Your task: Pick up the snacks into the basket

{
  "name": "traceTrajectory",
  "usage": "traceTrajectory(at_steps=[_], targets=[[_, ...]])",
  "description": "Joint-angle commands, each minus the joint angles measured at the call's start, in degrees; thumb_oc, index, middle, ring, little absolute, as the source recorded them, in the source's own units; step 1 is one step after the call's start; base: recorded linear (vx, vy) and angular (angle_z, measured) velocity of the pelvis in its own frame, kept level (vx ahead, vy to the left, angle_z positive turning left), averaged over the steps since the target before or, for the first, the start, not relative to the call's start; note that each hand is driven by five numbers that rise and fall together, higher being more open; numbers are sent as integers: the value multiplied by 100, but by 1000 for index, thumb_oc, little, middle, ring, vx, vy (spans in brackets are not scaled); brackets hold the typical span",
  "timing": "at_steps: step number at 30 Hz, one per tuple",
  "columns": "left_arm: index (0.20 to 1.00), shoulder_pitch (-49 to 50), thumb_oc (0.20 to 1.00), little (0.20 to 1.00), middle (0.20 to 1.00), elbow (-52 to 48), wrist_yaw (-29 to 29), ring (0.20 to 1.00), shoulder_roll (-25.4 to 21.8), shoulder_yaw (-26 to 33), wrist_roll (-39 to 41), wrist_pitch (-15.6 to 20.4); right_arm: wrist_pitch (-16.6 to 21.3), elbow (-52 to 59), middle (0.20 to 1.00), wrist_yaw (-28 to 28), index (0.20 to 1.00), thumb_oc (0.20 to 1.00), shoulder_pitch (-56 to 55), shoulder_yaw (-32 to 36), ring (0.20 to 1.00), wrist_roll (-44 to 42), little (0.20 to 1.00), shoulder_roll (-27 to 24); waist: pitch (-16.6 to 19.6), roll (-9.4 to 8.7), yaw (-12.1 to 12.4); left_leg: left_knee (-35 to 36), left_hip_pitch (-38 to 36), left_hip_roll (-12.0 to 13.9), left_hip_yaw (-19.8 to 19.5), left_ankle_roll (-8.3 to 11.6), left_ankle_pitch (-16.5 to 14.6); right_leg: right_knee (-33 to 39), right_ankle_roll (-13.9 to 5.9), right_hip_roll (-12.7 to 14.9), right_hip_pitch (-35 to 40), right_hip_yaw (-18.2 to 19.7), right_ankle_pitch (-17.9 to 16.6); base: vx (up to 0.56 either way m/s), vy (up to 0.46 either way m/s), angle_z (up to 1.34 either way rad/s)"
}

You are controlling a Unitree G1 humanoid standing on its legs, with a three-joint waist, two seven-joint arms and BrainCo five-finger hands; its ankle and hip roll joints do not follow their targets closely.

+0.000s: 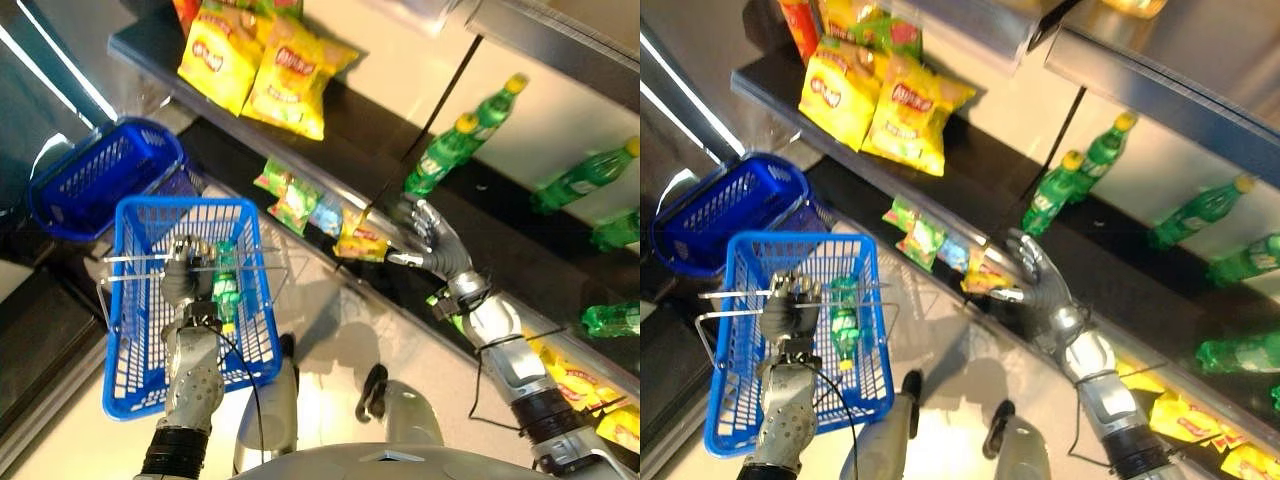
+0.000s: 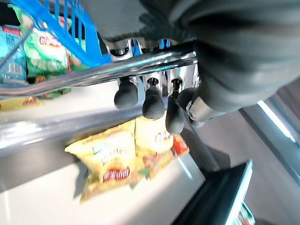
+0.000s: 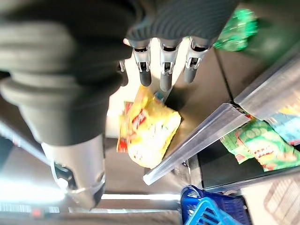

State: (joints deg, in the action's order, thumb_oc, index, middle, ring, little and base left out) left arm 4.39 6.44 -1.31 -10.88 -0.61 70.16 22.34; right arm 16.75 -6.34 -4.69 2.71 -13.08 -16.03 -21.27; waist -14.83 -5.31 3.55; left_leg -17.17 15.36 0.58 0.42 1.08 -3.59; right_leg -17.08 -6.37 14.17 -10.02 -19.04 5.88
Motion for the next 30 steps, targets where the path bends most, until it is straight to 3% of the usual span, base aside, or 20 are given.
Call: traceTrajectory(at_steps=[1,4,8,9,10,11,13,16,17,19,21,22,23,24,26,27,28,30], targets=[[200,-70,200,200,200,-467,419,200,-6,174,-793,413,171,-144,1000,-270,1000,1000,89,-114,1000,-532,1000,-130,538,201,-59,841,-431,-347,5,-135,245,598,-362,15,152,143,-933,90,127,-39],[200,38,200,200,200,-9,434,200,241,351,-886,411,98,-275,1000,-383,1000,1000,-93,-197,1000,-416,1000,-45,769,281,-104,1655,-944,-513,128,-205,480,970,-486,97,309,346,-1286,69,187,-47],[200,-14,200,200,200,299,375,200,266,473,-1018,417,63,-437,1000,-413,1000,1000,-87,-274,1000,-372,1000,81,776,379,-89,2028,-1197,-437,288,-278,672,415,-428,21,103,449,-1103,33,103,-57],[200,-77,200,200,200,552,354,200,256,517,-1038,429,66,-378,1000,-517,1000,1000,-209,-341,1000,-383,1000,111,752,375,-237,2155,-1293,-388,240,-256,793,92,-256,-655,75,863,-636,7,-10,-37],[200,-79,200,200,200,554,355,200,256,517,-1037,429,65,-377,1000,-517,1000,1000,-208,-341,1000,-383,1000,110,763,380,-230,2157,-1279,-380,246,-254,801,111,-251,-666,65,866,-656,48,-52,-21],[200,-146,200,200,200,674,329,200,239,523,-1071,446,95,-458,1000,-542,1000,1000,-299,-370,1000,-446,1000,119,822,332,-290,2169,-1266,-417,197,-246,857,357,-98,-1231,134,1225,-451,57,-68,15],[200,-143,200,200,200,721,318,200,244,522,-1161,446,128,-444,1000,-491,1000,1000,-427,-380,1000,-358,1000,142,908,283,-351,2139,-1239,-481,166,-246,831,746,88,-1527,233,1524,-455,65,-73,33],[200,-92,200,200,200,688,364,200,319,550,-1193,412,124,-464,1000,-490,1000,1000,-546,-355,1000,-312,1000,179,971,264,-337,2110,-1315,-593,98,-231,788,1061,100,-1485,448,1502,-519,72,-39,40],[200,-62,200,200,200,713,342,200,365,565,-1204,390,117,-486,1000,-487,1000,1000,-550,-376,1000,-253,1000,186,985,256,-340,1978,-1279,-591,98,-204,726,1156,124,-1531,571,1525,-537,50,-64,7],[200,-121,200,200,200,698,353,200,462,545,-1122,387,102,-464,1000,-519,1000,1000,-506,-438,1000,-249,1000,124,858,207,-299,1305,-1141,-556,99,-88,542,1344,138,-1363,776,1402,-627,27,-63,27],[200,-119,200,200,200,692,347,200,493,544,-1089,377,83,-441,1000,-524,1000,1000,-485,-476,1000,-205,1000,88,831,202,-269,1191,-1073,-543,49,-49,503,1370,136,-1327,810,1398,-619,14,13,31],[200,-88,200,200,200,661,361,200,531,530,-1045,363,76,-417,1000,-537,1000,1000,-475,-511,1000,-162,1000,49,826,188,-262,1195,-1014,-444,48,-23,518,1409,128,-1281,863,1403,-619,61,105,16],[200,-55,200,200,200,631,321,200,564,510,-1042,353,48,-345,1000,-541,1000,1000,-454,-537,1000,-123,1000,23,867,139,-262,1344,-889,-80,92,78,666,1475,65,-1147,901,1416,-619,82,137,2],[200,-58,200,200,200,622,283,200,564,507,-1058,368,40,-320,1000,-510,1000,1000,-438,-548,1000,-83,1000,17,897,128,-264,1429,-841,82,92,124,756,1485,41,-1099,904,1445,-599,90,172,-8],[200,-139,200,200,200,650,162,200,530,484,-1087,431,61,-287,1000,-377,1000,1000,-430,-572,1000,-71,1000,24,916,113,-306,1738,-686,693,203,294,1098,1403,-3,-972,860,1429,-489,65,152,-19],[200,-141,200,200,200,653,161,200,529,485,-1088,432,61,-287,1000,-376,1000,1000,-430,-574,1000,-71,1000,25,907,110,-309,1766,-713,692,202,301,1107,1380,0,-971,865,1426,-465,93,202,-8],[200,-271,200,200,200,771,74,200,500,415,-1103,465,117,-243,1000,-208,1000,1000,-443,-578,1000,-11,1000,-4,861,186,-362,2072,-732,1218,361,452,1461,1311,4,-915,886,1363,-336,110,210,7],[200,-315,200,200,200,831,26,200,505,367,-1140,465,133,-272,1000,-147,1000,1000,-422,-589,1000,16,1000,-23,846,342,-372,2217,-776,1429,286,618,1631,1339,-64,-875,986,1324,-300,112,247,15]])
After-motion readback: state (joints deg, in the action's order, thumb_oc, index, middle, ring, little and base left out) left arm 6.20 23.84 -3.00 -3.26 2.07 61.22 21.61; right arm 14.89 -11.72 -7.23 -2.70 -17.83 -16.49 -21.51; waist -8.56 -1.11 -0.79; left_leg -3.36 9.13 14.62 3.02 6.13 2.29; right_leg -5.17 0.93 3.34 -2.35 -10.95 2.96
